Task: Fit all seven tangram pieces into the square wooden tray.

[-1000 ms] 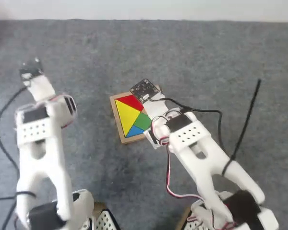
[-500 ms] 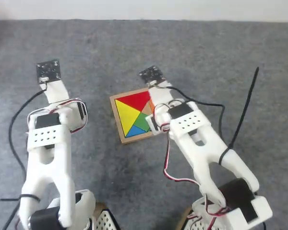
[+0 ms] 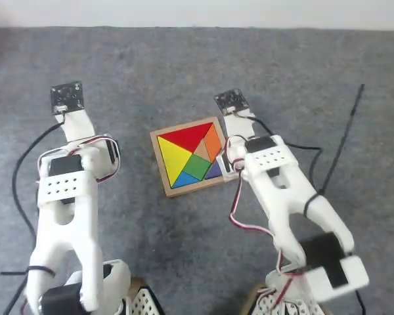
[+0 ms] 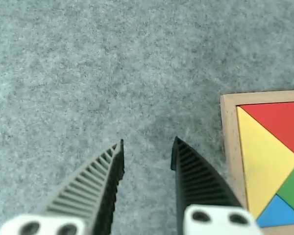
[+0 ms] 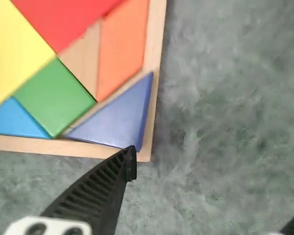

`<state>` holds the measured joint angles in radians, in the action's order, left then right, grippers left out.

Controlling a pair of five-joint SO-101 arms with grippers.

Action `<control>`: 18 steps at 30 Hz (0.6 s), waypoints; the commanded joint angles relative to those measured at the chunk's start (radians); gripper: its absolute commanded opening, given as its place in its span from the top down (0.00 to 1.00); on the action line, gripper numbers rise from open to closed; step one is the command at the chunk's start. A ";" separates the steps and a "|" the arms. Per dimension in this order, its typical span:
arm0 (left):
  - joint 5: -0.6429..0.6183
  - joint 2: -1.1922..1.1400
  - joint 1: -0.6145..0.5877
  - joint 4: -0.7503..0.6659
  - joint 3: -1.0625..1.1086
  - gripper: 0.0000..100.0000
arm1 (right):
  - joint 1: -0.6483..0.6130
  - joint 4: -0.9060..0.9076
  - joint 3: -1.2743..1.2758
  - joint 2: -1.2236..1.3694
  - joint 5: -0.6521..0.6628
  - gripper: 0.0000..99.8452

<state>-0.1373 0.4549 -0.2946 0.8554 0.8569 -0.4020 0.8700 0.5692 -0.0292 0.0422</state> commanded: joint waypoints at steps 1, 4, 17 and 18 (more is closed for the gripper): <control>0.012 0.037 0.005 -0.003 -0.002 0.84 | 0.002 -0.015 -0.089 0.071 -0.005 0.49; 0.012 0.037 0.005 -0.003 -0.002 0.84 | 0.005 -0.012 -0.141 0.125 -0.005 0.49; 0.012 0.037 0.003 -0.003 -0.002 0.84 | -0.082 0.064 -0.206 0.125 -0.008 0.49; 0.012 0.037 0.003 -0.003 -0.002 0.84 | -0.071 0.067 -0.207 0.111 -0.008 0.49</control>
<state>-0.1373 0.4549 -0.2946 0.8554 0.8569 -0.4833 0.9129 0.4173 0.1181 0.0422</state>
